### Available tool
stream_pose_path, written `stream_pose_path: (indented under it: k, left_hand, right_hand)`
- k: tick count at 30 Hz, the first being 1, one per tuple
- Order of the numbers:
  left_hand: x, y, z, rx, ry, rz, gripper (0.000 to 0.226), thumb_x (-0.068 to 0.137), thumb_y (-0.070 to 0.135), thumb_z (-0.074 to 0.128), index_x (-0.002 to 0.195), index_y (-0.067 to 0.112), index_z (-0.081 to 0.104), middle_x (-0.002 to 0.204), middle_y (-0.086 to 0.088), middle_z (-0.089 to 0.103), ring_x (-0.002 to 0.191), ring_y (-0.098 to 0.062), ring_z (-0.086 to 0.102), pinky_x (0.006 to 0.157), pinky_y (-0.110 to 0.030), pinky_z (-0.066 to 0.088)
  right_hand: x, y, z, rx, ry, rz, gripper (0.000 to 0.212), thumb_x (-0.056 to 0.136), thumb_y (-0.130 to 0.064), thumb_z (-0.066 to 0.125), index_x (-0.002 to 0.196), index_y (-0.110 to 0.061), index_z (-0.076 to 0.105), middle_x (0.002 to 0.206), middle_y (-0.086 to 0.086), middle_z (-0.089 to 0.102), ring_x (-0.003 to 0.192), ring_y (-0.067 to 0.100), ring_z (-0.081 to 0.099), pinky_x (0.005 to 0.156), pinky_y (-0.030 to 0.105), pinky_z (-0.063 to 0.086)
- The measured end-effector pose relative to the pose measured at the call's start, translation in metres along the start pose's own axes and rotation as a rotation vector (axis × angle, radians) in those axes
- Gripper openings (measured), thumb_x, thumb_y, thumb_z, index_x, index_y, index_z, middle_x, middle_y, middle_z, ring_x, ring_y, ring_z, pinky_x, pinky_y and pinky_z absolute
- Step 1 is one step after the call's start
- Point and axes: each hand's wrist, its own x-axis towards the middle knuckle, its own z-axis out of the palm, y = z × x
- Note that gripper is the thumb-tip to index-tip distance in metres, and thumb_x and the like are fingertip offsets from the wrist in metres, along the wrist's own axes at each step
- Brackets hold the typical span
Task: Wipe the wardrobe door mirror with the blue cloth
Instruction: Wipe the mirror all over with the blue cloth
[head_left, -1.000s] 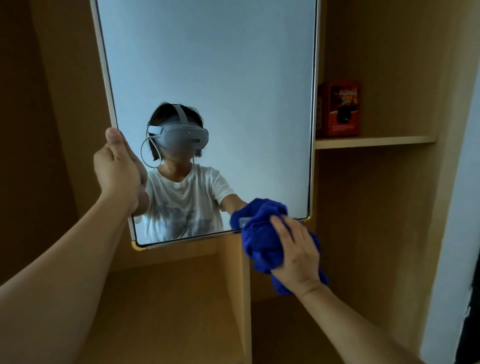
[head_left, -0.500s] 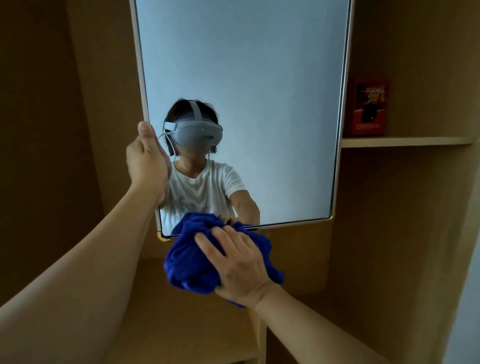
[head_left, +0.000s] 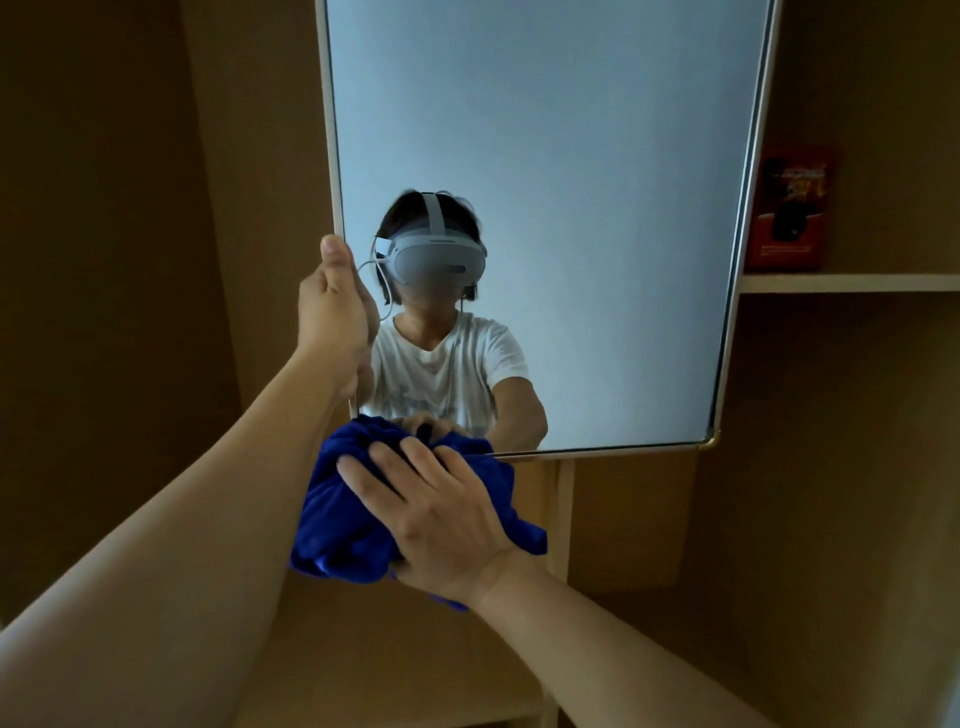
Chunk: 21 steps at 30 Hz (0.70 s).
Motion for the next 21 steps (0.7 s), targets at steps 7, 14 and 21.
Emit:
stream_pose_path:
  k: [7,14,21]
  left_hand:
    - [-0.004,0.003,0.001,-0.002,0.007,0.015,0.050,0.092,0.061,0.026,0.072,0.022,0.049,0.060,0.004,0.046,0.059,-0.012,0.050,0.054,-0.026,0.042]
    - [0.000,-0.004,0.008,0.007,0.129,0.065,0.044,0.092,0.060,0.030,0.066,0.030,0.049,0.054,0.015,0.054,0.051,0.005,0.055,0.049,-0.012,0.043]
    - [-0.001,-0.005,0.011,-0.010,0.180,0.059,0.042,0.091,0.062,0.032,0.066,0.031,0.046,0.050,0.017,0.051,0.045,0.009,0.053,0.051,-0.015,0.041]
  right_hand:
    - [0.007,-0.005,-0.011,0.074,0.011,0.037,0.088,0.064,-0.037,0.078,0.140,-0.014,0.040,0.133,0.009,0.050,0.119,0.028,0.045,0.093,0.041,0.043]
    - [-0.040,0.025,-0.007,0.016,0.034,0.097,0.084,0.068,-0.050,0.074,0.139,-0.018,0.042,0.129,0.004,0.054,0.118,0.023,0.050,0.096,0.039,0.044]
    - [-0.087,0.070,-0.011,-0.049,0.178,0.243,0.077,0.077,-0.062,0.063,0.137,-0.018,0.045,0.123,0.002,0.058,0.115,0.021,0.052,0.100,0.035,0.035]
